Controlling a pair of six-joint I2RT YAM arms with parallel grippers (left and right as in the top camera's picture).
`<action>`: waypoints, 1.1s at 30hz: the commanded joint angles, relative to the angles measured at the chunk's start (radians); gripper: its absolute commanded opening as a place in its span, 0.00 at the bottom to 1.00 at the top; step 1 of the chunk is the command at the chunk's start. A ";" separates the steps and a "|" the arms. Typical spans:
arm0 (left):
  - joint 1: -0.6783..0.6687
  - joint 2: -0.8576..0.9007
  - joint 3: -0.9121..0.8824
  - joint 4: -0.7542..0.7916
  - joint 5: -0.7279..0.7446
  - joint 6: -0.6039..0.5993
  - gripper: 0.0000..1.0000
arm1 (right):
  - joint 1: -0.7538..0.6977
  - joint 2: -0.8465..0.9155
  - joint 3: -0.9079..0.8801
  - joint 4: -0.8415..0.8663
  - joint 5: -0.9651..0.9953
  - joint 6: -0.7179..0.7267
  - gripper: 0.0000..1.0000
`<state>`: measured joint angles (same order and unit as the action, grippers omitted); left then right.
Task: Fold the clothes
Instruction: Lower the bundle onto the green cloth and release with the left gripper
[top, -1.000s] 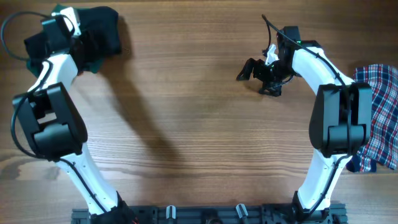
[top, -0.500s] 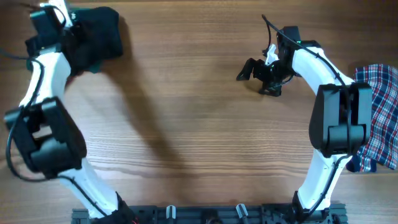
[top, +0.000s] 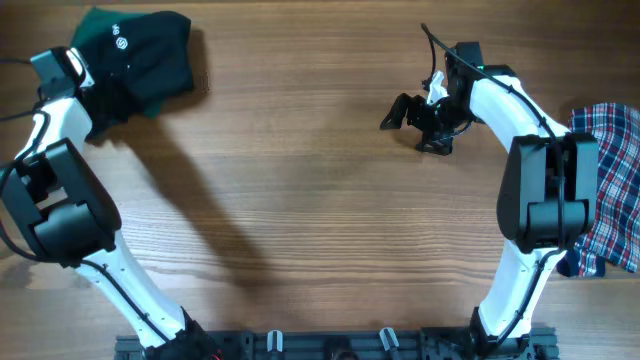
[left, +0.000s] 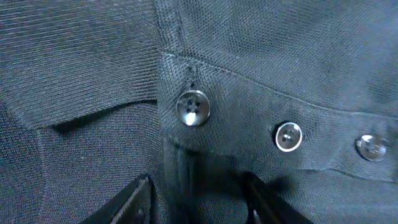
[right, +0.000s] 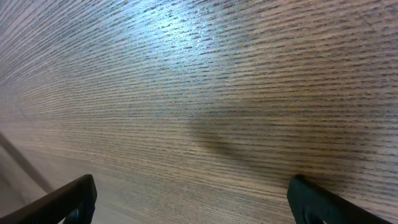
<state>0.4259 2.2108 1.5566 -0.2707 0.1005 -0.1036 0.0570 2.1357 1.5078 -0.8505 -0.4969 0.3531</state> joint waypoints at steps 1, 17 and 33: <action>0.002 -0.002 -0.005 0.001 -0.006 -0.016 0.45 | 0.001 0.023 -0.021 -0.006 0.032 -0.010 1.00; -0.120 -0.171 -0.005 0.232 0.073 -0.017 0.46 | 0.001 0.023 -0.021 -0.004 0.032 -0.010 1.00; -0.138 0.156 -0.005 0.476 0.056 -0.016 0.54 | 0.001 0.023 -0.021 -0.022 0.026 -0.011 1.00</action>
<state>0.2943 2.3451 1.5532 0.2253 0.1619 -0.1143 0.0570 2.1357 1.5078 -0.8558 -0.4973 0.3531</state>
